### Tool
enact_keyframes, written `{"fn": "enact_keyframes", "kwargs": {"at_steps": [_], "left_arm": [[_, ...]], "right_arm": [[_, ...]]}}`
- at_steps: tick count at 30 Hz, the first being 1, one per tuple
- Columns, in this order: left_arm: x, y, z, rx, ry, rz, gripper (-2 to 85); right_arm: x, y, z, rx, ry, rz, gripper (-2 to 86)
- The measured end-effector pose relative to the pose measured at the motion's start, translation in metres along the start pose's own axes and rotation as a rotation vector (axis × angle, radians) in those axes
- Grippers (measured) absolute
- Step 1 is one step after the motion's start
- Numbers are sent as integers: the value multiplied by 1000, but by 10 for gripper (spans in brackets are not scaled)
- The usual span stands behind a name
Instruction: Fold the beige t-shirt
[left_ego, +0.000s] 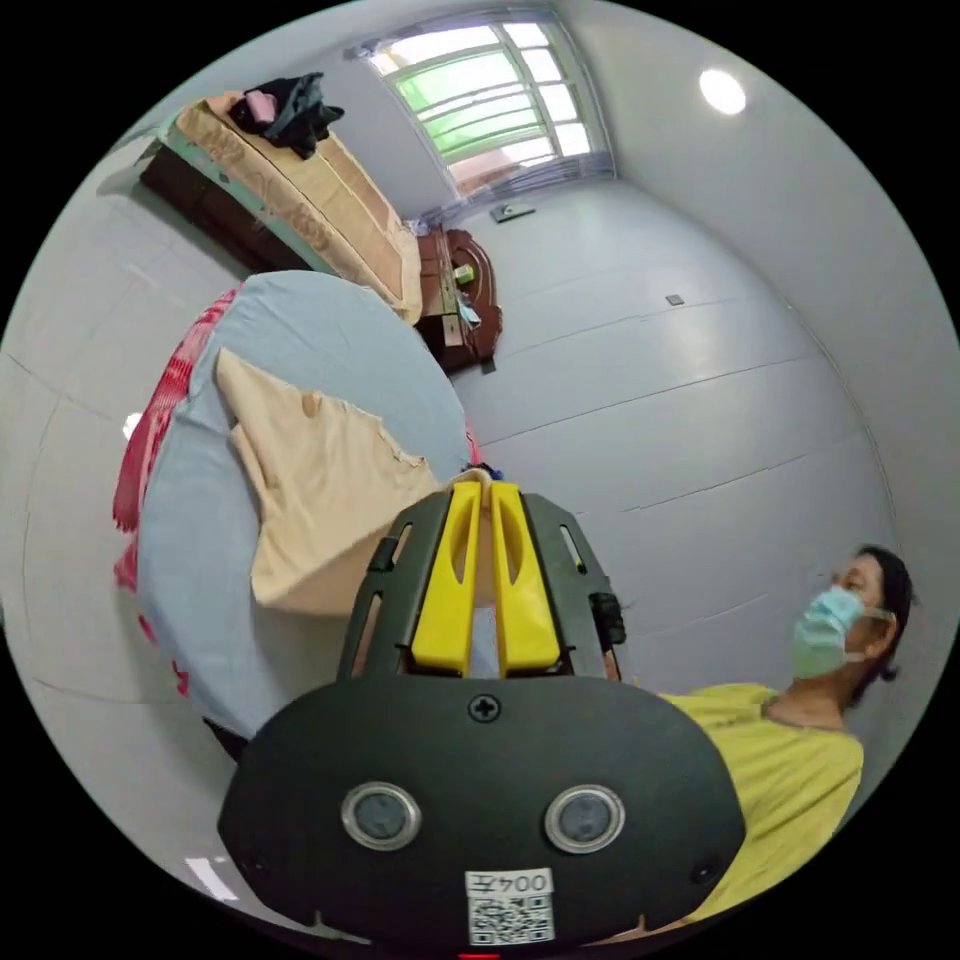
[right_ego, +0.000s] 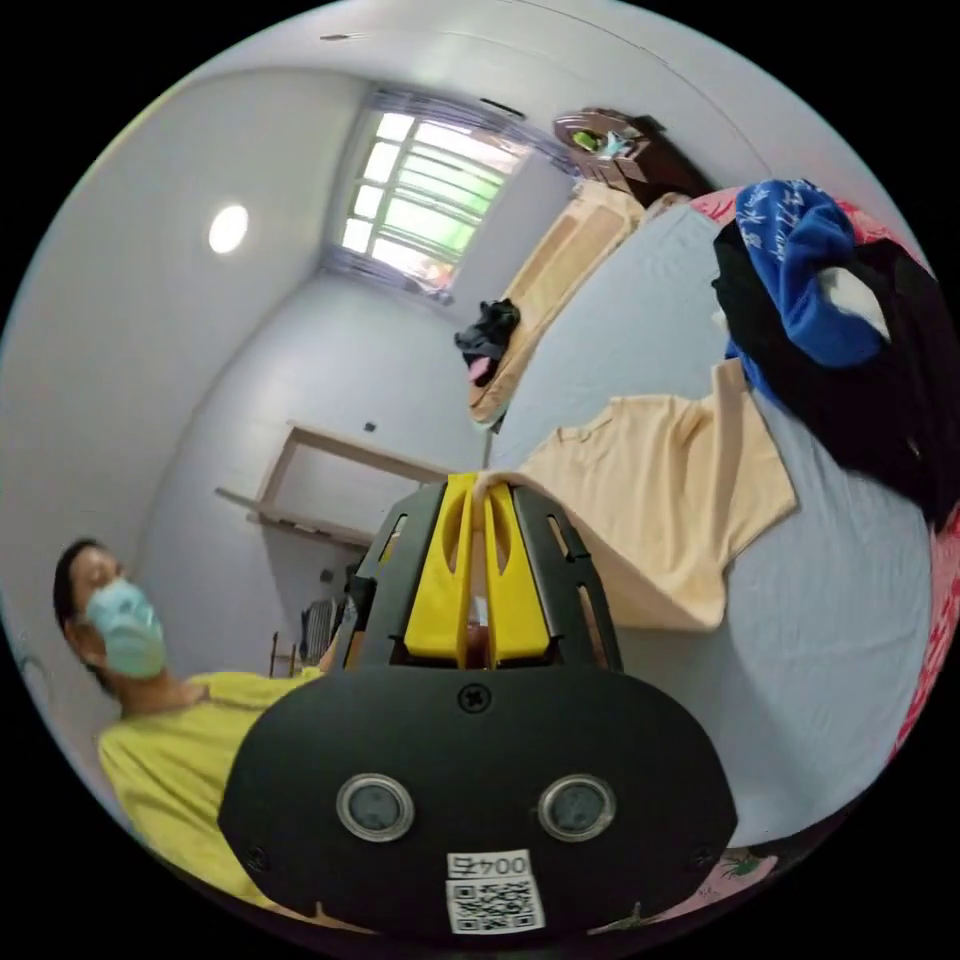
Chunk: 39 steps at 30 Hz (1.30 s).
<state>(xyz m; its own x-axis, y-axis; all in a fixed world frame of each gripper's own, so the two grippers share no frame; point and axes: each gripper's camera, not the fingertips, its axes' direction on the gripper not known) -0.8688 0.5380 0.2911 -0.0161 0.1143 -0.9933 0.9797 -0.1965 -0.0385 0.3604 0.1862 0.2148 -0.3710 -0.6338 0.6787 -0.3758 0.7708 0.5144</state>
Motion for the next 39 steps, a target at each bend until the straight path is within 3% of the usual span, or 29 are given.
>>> {"fn": "enact_keyframes", "kwargs": {"at_steps": [4,8,12,16,21,33,39], "left_arm": [[14,-140,58,8,-53,-10,19],[190,-276,66,76,-135,347,18],[364,-315,15,215,-166,658,18],[408,-303,-11,225,-116,717,17],[326,-254,14,162,-128,666,17],[-27,-82,114,-135,-310,189,19],[-124,1,119,-194,-344,26,17]], "right_arm": [[-57,-178,66,-12,118,-43,-5],[-257,-311,52,67,319,-350,-5],[-414,-332,8,226,399,-598,-5],[-467,-316,-20,297,381,-686,-6],[-393,-291,2,171,368,-645,-7],[7,-132,119,-140,333,-157,-5],[144,-37,144,-264,401,47,-4]]}}
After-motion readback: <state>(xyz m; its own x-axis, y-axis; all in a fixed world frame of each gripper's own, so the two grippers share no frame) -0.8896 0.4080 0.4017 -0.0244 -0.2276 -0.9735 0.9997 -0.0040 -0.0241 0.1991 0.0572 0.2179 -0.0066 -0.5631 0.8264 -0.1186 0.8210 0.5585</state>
